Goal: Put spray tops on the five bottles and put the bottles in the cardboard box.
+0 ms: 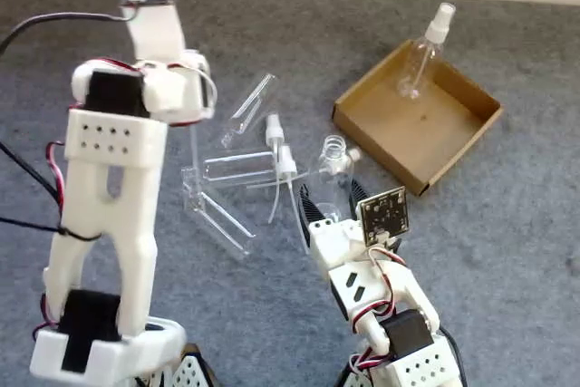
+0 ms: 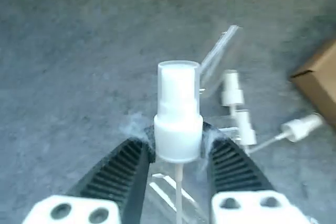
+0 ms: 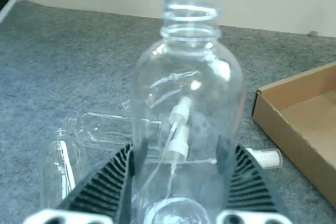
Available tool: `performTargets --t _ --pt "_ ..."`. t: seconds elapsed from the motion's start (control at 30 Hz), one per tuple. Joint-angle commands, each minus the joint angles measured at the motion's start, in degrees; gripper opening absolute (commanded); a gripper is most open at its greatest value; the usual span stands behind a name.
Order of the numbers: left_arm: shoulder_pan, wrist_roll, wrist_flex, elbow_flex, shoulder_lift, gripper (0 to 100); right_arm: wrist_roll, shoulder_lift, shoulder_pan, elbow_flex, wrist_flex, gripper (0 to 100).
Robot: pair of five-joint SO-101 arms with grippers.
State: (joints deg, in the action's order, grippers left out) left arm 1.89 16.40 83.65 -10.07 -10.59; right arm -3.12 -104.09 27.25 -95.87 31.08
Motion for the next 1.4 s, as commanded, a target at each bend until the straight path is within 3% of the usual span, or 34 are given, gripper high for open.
performTargets --t 0.0,0.13,0.4,0.57,0.77,1.17,1.37 --pt "6.6 4.5 -2.3 -2.6 -5.9 0 -0.5 -1.0 0.7 -9.3 -0.2 12.8" --pt "11.0 8.3 -8.2 -2.7 -8.7 0 -0.5 -1.0 0.7 -9.3 -0.2 12.8" --pt "16.7 8.4 -25.8 -2.6 -12.4 0 -0.2 -1.0 0.7 -9.3 -0.2 12.8" --pt "20.5 8.4 -28.5 -2.6 -12.2 0 -0.1 -1.1 0.7 -9.3 -0.2 12.8" --pt "21.4 8.4 -37.1 -2.6 -12.2 0 -0.1 -1.0 0.6 -9.4 -3.8 12.8" --pt "26.5 8.4 -35.9 -2.4 -12.2 0 -0.1 -0.6 0.5 -9.4 -3.8 12.8" --pt "26.5 8.4 -36.1 4.4 -12.7 0 -0.1 -1.0 0.5 -9.4 -1.7 12.8"
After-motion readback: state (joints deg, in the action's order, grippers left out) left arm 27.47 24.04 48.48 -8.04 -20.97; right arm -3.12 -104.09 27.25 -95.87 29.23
